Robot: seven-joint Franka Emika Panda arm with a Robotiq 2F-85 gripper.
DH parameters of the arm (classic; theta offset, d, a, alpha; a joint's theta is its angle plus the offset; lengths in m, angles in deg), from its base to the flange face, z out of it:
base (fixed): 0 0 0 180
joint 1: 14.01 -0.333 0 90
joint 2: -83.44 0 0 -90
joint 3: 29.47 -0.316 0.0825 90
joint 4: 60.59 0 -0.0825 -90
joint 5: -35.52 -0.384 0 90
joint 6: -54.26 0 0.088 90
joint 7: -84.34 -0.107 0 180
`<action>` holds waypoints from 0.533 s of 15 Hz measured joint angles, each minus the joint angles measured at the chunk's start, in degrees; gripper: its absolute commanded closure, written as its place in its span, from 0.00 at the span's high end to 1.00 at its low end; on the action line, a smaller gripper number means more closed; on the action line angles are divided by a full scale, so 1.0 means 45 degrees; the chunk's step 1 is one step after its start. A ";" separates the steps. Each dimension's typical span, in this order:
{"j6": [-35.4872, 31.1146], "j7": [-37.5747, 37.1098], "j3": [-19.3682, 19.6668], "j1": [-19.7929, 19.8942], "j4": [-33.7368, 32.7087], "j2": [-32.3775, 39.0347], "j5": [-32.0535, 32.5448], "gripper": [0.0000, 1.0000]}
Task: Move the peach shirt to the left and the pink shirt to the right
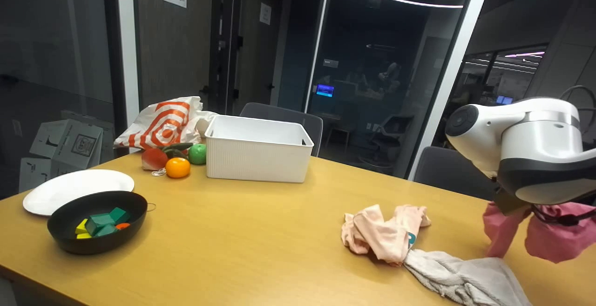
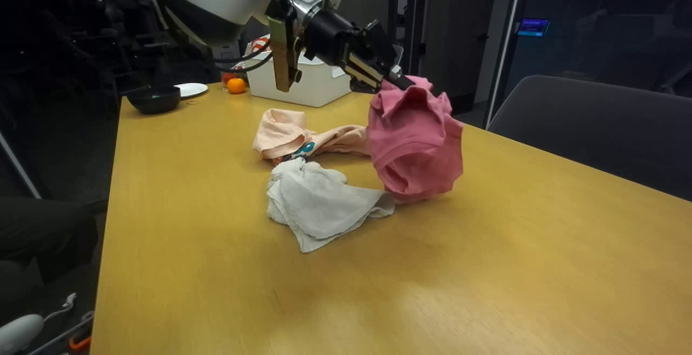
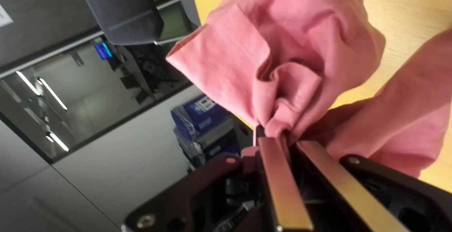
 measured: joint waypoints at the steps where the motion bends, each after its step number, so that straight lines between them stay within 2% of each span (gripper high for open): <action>1: 0.0624 -0.0250 0.0001 0.0114 0.0127 -0.0004 -0.0104 0.05; 4: 0.2137 -0.1006 0.0008 0.0412 0.0539 -0.0009 -0.0690 0.07; 8: 0.2387 -0.2901 0.0129 0.0968 0.1314 0.0354 -0.1028 0.07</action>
